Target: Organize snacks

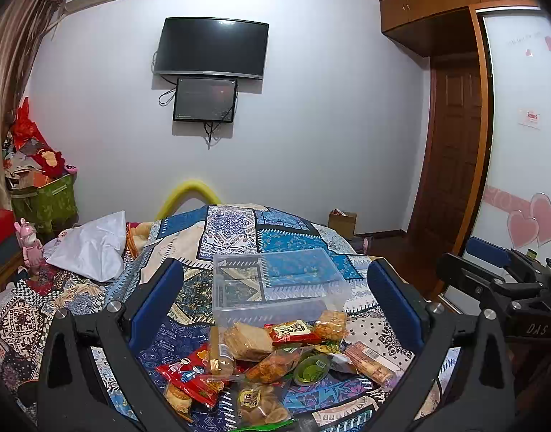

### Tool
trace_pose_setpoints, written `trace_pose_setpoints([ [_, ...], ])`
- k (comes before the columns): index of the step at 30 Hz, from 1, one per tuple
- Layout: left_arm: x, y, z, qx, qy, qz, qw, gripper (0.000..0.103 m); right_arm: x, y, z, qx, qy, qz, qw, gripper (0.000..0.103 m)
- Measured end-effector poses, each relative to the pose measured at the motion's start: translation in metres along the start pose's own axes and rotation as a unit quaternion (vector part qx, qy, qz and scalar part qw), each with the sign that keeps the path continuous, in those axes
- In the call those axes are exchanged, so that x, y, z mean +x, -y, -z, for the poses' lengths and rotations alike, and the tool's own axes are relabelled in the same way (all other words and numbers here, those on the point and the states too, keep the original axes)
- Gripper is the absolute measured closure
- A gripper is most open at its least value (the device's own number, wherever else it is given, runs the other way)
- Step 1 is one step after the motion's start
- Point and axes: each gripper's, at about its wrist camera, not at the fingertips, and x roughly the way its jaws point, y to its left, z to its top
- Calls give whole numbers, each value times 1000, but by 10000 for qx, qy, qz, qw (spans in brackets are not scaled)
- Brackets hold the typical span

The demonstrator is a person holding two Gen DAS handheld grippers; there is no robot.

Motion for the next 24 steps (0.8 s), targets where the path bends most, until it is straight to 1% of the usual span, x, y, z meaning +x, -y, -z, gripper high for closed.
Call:
trace_pose_setpoints([
  [24,4,1,0,11,-23,3,10000,0,0,1,2,29,-3,-14,10000,0],
])
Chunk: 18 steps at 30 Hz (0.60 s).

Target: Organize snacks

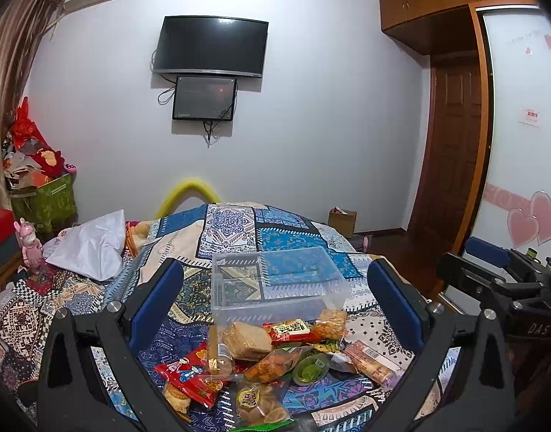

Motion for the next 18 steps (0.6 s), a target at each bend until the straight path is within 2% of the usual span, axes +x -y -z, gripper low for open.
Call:
trace_pose_setpoints([
  [12,7,-3,5,-12,-101,-16,9999,0,6,2,5,14,-89,-1,10000,0],
  [18,24,-13,15,-57,-432,90,9990,0,16,10,12,1,-302,63,9995,0],
])
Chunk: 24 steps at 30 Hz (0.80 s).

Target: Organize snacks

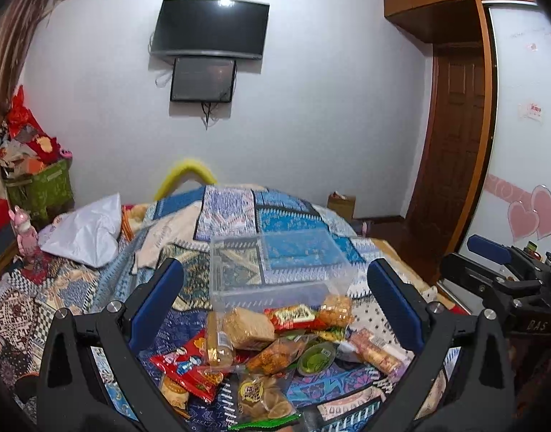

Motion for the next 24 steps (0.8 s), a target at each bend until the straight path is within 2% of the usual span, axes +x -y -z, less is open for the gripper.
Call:
trace_pose_setpoints([
  [6,34,-20,20,-111,-712,-120,9973,0,26,19,21,44,-626,139,9979,0],
  [11,61,-43,46,-216,-1256,-417,9910,0,44,31,41,30,-1097,225,9937,0],
  [15,77,-61,65,-328,-1666,-496,9842,13,55,39,56,-44,-1460,309,9888,1],
  [24,105,-93,100,-520,-2378,-570,9683,19,84,53,88,172,-2182,118,9757,22],
])
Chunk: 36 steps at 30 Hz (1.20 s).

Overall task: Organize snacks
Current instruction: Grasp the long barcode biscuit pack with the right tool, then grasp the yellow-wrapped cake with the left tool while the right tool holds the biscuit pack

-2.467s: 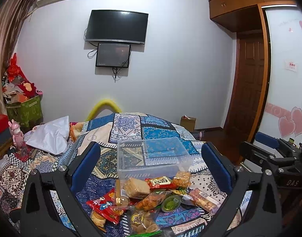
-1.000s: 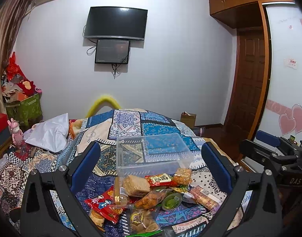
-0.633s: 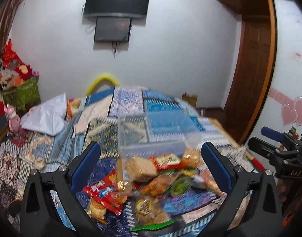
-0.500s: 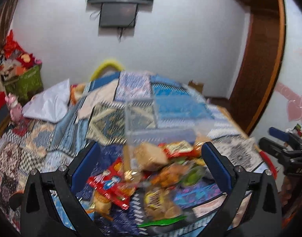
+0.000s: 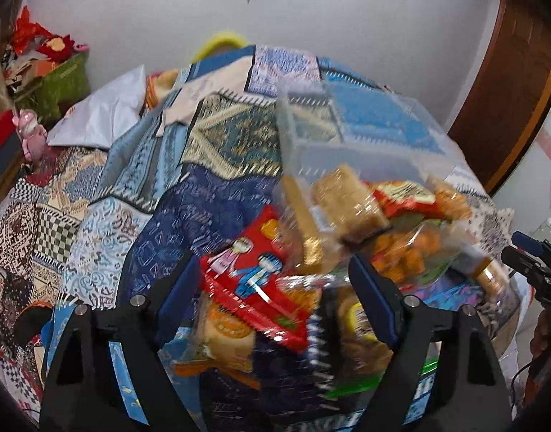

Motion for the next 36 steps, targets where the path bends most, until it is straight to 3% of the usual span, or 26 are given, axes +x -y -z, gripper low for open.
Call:
trace_pose_setpoints([
  [11,26,-6,7,290,-355,-51,9989,18,29,2,16,75,-570,-205,9981,48],
  [20,49,3,4,522,-623,-15,9967,14,35,5,14,193,-662,-379,9969,61],
  [26,55,0,5,356,-652,88,9972,16,36,-4,14,-58,-712,-252,9971,60],
  [29,53,0,3,370,-569,33,9977,24,37,-6,16,-190,-713,-180,9971,60],
  [31,48,2,3,408,-469,-57,9981,34,36,-5,16,-156,-686,-173,9974,61],
  [33,43,3,3,431,-393,-97,9982,53,36,-3,16,-103,-658,-188,9976,61],
  [36,36,-1,2,335,-343,-45,9988,61,34,-2,16,-44,-615,-202,9979,61],
])
